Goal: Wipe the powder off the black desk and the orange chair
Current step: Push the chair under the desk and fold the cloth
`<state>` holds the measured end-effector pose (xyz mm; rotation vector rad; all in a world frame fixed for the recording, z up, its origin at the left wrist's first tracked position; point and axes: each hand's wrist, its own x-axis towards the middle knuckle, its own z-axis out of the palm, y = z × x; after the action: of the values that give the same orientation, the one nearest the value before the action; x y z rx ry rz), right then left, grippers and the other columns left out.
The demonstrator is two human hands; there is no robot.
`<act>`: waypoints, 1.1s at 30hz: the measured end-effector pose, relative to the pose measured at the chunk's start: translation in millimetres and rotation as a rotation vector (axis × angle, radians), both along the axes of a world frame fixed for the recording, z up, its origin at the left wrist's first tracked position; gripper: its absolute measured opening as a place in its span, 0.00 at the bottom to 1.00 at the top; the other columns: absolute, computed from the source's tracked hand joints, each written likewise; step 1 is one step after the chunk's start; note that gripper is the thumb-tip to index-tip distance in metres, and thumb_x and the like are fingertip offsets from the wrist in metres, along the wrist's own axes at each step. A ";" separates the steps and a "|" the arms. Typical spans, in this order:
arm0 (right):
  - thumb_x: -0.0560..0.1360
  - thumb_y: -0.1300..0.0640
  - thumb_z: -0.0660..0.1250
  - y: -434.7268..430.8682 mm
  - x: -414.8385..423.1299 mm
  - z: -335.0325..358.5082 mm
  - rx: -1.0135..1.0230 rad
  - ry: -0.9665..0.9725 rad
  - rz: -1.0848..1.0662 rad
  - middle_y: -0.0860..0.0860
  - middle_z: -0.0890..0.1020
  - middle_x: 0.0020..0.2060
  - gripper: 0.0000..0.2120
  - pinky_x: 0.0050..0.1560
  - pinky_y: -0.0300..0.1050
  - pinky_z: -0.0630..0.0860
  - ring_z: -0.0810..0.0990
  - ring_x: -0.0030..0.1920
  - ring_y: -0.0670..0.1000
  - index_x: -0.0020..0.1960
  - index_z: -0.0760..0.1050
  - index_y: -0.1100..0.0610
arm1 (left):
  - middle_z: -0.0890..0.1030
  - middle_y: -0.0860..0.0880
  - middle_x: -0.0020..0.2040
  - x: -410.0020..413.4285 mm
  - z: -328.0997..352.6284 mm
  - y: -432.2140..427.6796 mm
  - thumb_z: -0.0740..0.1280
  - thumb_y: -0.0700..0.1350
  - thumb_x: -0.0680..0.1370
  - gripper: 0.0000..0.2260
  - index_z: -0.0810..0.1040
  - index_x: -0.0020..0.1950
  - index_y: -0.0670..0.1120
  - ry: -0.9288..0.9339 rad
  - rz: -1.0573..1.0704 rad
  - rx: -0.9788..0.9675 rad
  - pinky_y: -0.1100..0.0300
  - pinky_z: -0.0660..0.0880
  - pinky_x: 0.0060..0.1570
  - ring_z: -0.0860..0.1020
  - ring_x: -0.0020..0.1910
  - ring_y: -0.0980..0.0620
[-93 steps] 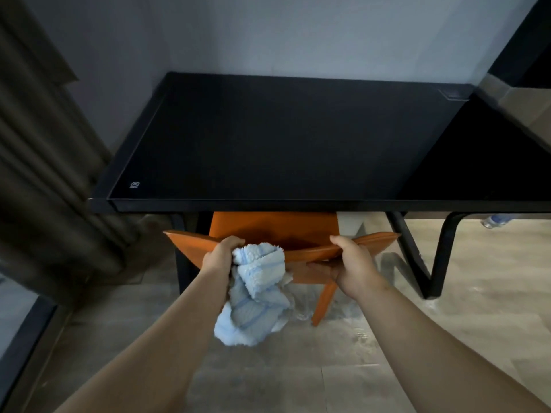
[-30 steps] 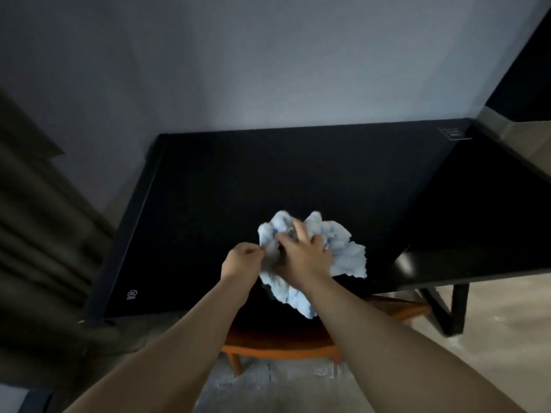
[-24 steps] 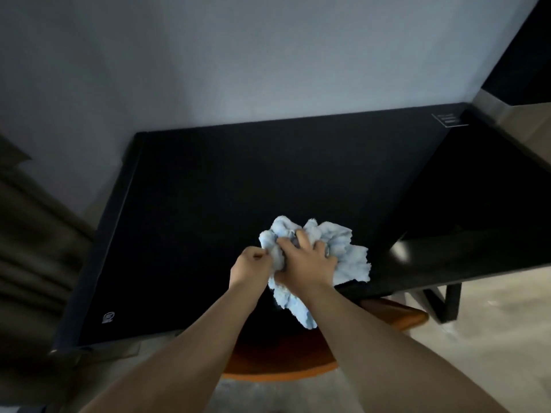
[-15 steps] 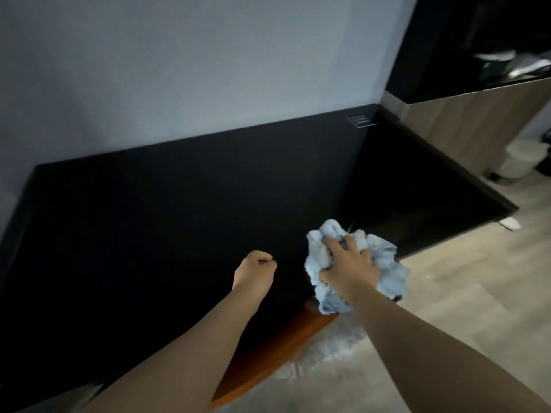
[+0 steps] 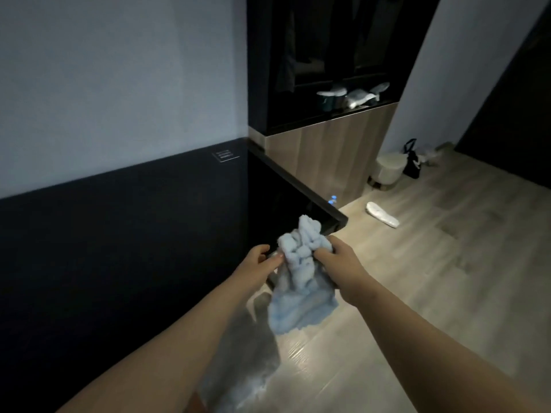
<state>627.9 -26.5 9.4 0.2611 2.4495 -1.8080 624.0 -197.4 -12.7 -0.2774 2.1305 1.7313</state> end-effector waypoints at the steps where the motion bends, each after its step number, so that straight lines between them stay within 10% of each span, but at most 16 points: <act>1: 0.76 0.63 0.62 9.2 -3.9 5.8 -0.117 -0.027 0.003 0.49 0.76 0.33 0.07 0.32 0.36 0.70 0.73 0.35 0.46 0.41 0.73 0.55 | 0.76 0.53 0.57 -5.8 9.6 18.0 0.64 0.53 0.78 0.19 0.68 0.67 0.51 -0.019 -0.033 0.118 0.60 0.75 0.49 0.77 0.54 0.55; 14: 0.76 0.63 0.58 145.2 -102.8 90.7 -0.338 0.329 -0.534 0.49 0.79 0.43 0.08 0.38 0.41 0.72 0.77 0.43 0.47 0.51 0.72 0.53 | 0.80 0.50 0.50 -136.9 84.1 136.0 0.76 0.40 0.68 0.19 0.75 0.56 0.46 0.325 -0.265 -0.009 0.64 0.75 0.45 0.79 0.49 0.53; 19: 0.72 0.62 0.60 200.7 -168.5 99.4 0.164 0.272 -0.711 0.56 0.70 0.61 0.22 0.56 0.51 0.71 0.72 0.56 0.56 0.64 0.64 0.52 | 0.82 0.46 0.47 -218.2 113.9 176.8 0.74 0.37 0.68 0.16 0.77 0.53 0.44 0.361 -0.305 -0.064 0.58 0.78 0.44 0.80 0.46 0.49; 22: 0.74 0.59 0.66 215.2 -212.5 106.7 0.049 0.490 -0.440 0.53 0.72 0.60 0.17 0.61 0.54 0.71 0.74 0.59 0.54 0.61 0.68 0.48 | 0.78 0.47 0.45 -265.6 132.9 205.4 0.73 0.37 0.67 0.16 0.73 0.50 0.48 0.378 -0.317 -0.071 0.61 0.74 0.37 0.76 0.41 0.53; 28: 0.62 0.43 0.74 247.3 -274.4 116.2 -0.112 0.341 0.122 0.45 0.79 0.56 0.31 0.52 0.39 0.77 0.79 0.54 0.43 0.62 0.69 0.44 | 0.79 0.42 0.41 -339.0 177.0 265.2 0.67 0.33 0.66 0.14 0.78 0.51 0.40 0.284 -0.362 0.185 0.58 0.74 0.40 0.77 0.40 0.47; 33: 0.70 0.55 0.70 299.7 -332.4 130.3 0.321 0.394 -0.086 0.48 0.81 0.36 0.03 0.45 0.49 0.76 0.79 0.41 0.49 0.42 0.78 0.54 | 0.81 0.52 0.43 -397.1 193.7 285.0 0.73 0.40 0.69 0.10 0.78 0.48 0.49 0.653 -0.484 -0.387 0.60 0.74 0.47 0.78 0.44 0.55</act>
<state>295.6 273.2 139.6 0.0281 3.0473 -1.6158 226.9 87.6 181.0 0.7490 2.6704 1.2109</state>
